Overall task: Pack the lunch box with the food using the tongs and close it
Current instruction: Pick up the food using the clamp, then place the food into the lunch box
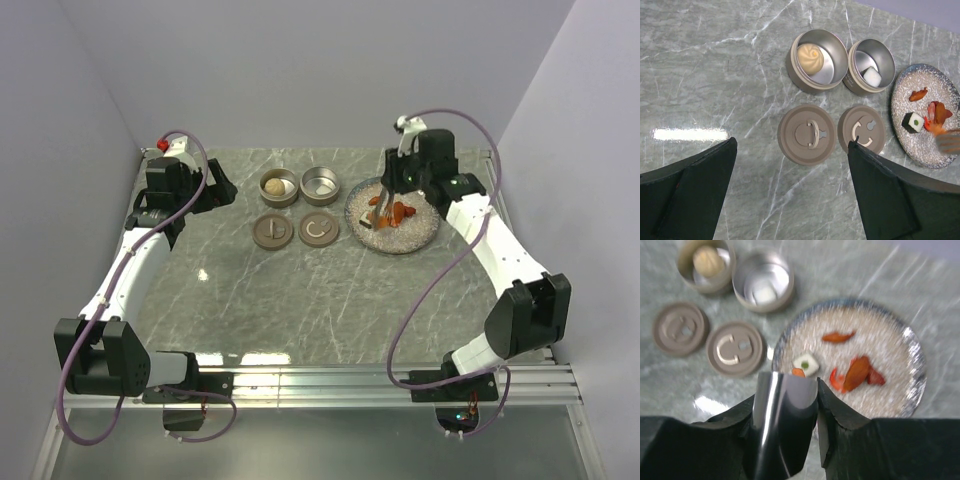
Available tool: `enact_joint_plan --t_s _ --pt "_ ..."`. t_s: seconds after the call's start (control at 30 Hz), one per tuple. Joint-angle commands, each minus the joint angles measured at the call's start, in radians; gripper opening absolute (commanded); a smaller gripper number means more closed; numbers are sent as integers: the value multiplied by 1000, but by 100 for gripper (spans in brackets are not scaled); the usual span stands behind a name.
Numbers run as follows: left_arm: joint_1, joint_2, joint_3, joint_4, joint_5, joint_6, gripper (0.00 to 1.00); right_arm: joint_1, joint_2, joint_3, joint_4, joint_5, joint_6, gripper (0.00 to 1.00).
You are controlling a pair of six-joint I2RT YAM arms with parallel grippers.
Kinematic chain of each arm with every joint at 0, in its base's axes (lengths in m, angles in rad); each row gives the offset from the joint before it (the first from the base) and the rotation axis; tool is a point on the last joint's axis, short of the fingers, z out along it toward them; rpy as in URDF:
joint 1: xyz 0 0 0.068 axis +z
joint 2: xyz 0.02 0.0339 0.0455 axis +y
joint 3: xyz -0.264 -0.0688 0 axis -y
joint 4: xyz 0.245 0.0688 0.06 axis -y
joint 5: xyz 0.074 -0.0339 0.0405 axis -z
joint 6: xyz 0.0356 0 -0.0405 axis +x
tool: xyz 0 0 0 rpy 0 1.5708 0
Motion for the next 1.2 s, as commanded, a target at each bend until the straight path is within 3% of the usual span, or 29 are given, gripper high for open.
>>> enact_joint_plan --t_s 0.0,0.6,1.17 --pt "-3 -35 6 32 1 8 99 11 -7 135 10 28 0 19" --pt "-3 -9 39 8 -9 19 99 117 245 327 338 52 161 17" --pt "-1 11 78 -32 -44 31 99 204 483 524 359 161 167 19"
